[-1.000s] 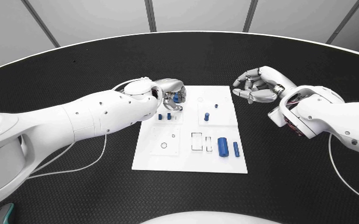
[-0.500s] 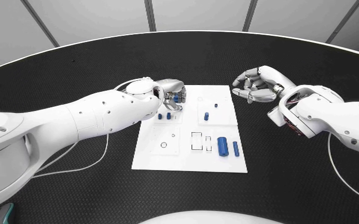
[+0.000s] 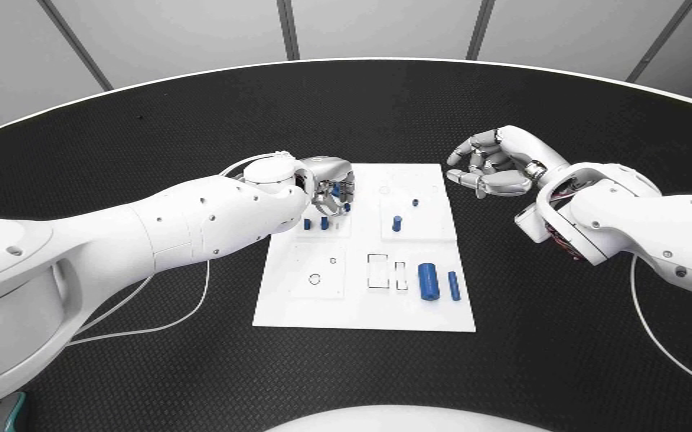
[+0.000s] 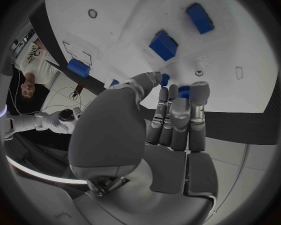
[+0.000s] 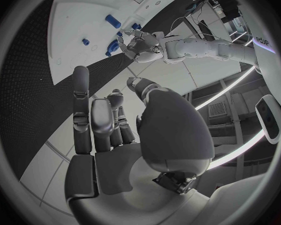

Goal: Assemble the parts on the task board

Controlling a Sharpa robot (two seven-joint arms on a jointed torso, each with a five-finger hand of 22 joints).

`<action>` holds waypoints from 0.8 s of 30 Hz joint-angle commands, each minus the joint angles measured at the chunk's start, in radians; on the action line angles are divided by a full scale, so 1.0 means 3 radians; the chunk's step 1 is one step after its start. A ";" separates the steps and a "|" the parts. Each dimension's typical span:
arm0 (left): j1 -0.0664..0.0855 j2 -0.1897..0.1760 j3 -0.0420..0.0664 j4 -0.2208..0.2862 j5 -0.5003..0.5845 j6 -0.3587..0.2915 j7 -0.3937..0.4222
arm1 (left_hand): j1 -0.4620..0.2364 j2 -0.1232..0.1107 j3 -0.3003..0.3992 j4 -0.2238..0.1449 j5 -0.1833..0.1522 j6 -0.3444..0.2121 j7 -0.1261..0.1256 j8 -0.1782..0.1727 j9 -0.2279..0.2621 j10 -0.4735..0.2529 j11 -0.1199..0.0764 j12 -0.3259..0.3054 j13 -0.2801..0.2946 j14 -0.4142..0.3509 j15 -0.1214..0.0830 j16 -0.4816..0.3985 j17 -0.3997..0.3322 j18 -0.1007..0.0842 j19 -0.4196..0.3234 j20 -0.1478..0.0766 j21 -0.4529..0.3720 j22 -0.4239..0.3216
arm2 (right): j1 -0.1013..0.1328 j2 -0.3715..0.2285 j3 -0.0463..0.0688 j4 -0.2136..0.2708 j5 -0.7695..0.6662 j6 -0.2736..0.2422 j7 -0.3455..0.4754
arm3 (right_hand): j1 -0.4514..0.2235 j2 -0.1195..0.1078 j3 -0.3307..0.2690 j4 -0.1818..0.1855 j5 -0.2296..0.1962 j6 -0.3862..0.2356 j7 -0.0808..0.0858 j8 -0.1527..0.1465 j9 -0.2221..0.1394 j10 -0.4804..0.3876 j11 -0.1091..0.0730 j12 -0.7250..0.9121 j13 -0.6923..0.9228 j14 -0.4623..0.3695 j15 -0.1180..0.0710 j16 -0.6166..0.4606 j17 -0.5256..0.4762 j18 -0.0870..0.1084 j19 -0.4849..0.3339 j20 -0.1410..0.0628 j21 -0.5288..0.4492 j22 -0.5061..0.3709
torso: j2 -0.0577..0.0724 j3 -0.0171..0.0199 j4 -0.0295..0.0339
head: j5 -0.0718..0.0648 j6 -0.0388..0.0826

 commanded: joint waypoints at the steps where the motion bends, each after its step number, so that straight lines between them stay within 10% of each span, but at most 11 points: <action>1: -0.0008 0.0006 0.0000 -0.0006 -0.0001 -0.0021 0.0007 | -0.0022 0.0009 0.0025 0.0005 -0.0012 0.0030 0.0004 -0.0016 -0.0007 -0.0011 0.0010 -0.0021 -0.0006 -0.0003 0.0009 0.0007 0.0005 -0.0024 -0.0019 0.0002 0.0000 0.0006 | 0.0000 -0.0001 0.0000 0.0001 0.0000 0.0001 0.0000 | 0.0022 -0.0013 0.0022 0.0003 0.0014 -0.0028 0.0000 0.0013 -0.0005 -0.0021 0.0007 -0.0012 -0.0004 0.0005 -0.0011 -0.0011 -0.0003 0.0020 -0.0023 -0.0009 -0.0010 -0.0003 | 0.0003 -0.0001 -0.0001 | -0.0005 -0.0004; 24: -0.0043 0.0083 0.0000 -0.0094 -0.0001 0.0061 0.0002 | 0.0022 0.0087 0.0092 -0.0035 -0.0034 0.0068 0.0007 -0.0051 -0.0038 0.0150 -0.0024 -0.0028 -0.0008 0.0087 -0.0017 0.0107 0.0127 -0.0051 0.0061 -0.0004 0.0141 0.0169 | 0.0000 0.0000 0.0000 0.0006 0.0000 0.0008 -0.0002 | 0.0024 -0.0010 0.0026 0.0002 0.0013 -0.0030 0.0001 0.0018 -0.0006 -0.0023 0.0009 -0.0017 -0.0007 0.0001 -0.0010 -0.0019 -0.0004 0.0020 -0.0029 -0.0008 -0.0020 -0.0004 | -0.0002 0.0001 0.0001 | -0.0016 -0.0016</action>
